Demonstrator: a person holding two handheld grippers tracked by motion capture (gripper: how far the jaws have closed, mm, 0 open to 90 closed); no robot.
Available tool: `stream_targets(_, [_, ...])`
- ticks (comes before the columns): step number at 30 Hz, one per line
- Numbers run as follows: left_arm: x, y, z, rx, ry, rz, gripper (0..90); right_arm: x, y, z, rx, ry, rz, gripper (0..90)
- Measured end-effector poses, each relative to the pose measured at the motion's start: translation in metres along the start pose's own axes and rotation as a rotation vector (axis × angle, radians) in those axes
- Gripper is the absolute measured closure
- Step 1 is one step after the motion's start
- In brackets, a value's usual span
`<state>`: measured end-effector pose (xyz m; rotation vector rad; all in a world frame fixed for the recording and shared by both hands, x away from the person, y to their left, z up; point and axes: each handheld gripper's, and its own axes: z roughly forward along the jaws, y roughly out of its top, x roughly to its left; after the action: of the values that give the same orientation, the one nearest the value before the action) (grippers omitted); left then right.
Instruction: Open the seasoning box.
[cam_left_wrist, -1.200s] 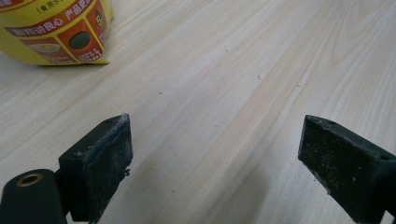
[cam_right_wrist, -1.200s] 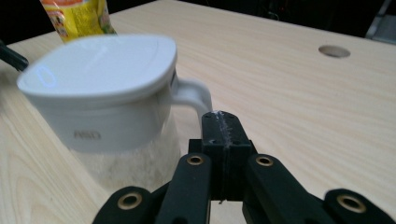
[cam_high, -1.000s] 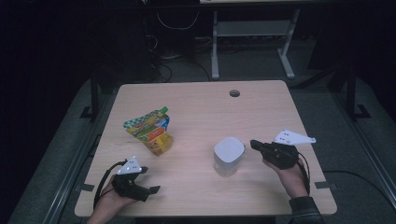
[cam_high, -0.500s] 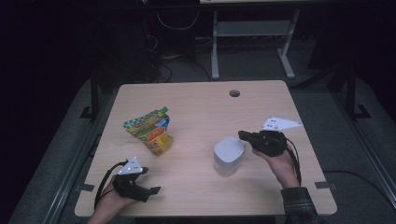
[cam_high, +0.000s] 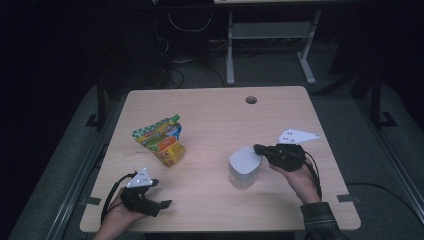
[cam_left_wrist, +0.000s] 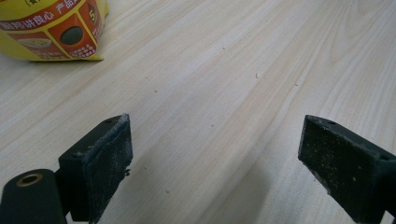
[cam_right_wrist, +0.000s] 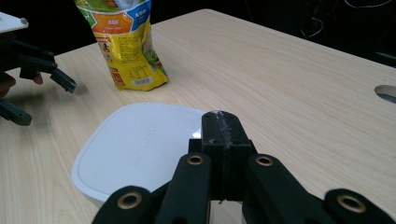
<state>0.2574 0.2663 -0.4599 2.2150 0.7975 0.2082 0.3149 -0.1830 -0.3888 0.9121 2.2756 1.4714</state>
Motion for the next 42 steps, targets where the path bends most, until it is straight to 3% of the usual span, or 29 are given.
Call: stream_targets(42, [0.0002,-0.0002,0.0015,0.006,-0.003,-0.001,9.7,-0.0081,-0.0058,0.0006,0.005,-0.017,0.016,89.7])
